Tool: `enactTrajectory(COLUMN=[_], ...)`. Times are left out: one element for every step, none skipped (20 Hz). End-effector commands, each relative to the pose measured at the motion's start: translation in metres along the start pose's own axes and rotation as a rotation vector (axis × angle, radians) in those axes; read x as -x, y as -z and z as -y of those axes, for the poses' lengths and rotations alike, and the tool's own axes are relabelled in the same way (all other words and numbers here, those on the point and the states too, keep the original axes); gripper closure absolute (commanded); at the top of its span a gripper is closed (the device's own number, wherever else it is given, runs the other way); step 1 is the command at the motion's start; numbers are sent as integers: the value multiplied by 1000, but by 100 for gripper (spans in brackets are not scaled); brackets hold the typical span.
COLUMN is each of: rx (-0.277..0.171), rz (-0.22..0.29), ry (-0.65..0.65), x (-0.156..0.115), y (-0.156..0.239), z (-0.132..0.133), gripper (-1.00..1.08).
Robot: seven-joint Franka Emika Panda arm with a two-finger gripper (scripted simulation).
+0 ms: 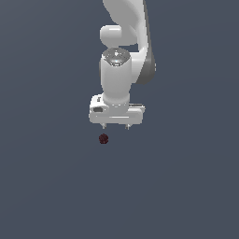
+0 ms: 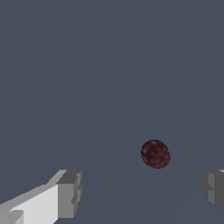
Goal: Pick up the object and move it to a goal position.
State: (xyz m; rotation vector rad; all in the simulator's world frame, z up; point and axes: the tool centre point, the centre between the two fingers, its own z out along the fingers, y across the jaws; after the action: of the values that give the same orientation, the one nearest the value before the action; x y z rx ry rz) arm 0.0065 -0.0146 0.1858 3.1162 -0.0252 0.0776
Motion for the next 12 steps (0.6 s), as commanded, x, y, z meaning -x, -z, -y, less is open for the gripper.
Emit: enactTrajectory(rx=[1, 1, 1, 1, 0, 0, 0, 0, 0, 0, -1, -1], rz=[1, 1, 1, 1, 1, 1, 2, 2, 3, 4, 5, 6], ry=[-1, -1, -1, -1, 1, 3, 6, 10, 16, 22, 29, 37], x=[0, 0, 0, 0, 0, 1, 1, 1, 1, 2, 2, 3], y=[0, 0, 0, 0, 0, -1, -2, -4, -5, -7, -10, -12], z=[-1, 0, 0, 0, 0, -1, -2, -3, -4, -5, -7, -8], gripper=[-92, -92, -92, -92, -92, -92, -92, -92, -92, -92, -92, -92])
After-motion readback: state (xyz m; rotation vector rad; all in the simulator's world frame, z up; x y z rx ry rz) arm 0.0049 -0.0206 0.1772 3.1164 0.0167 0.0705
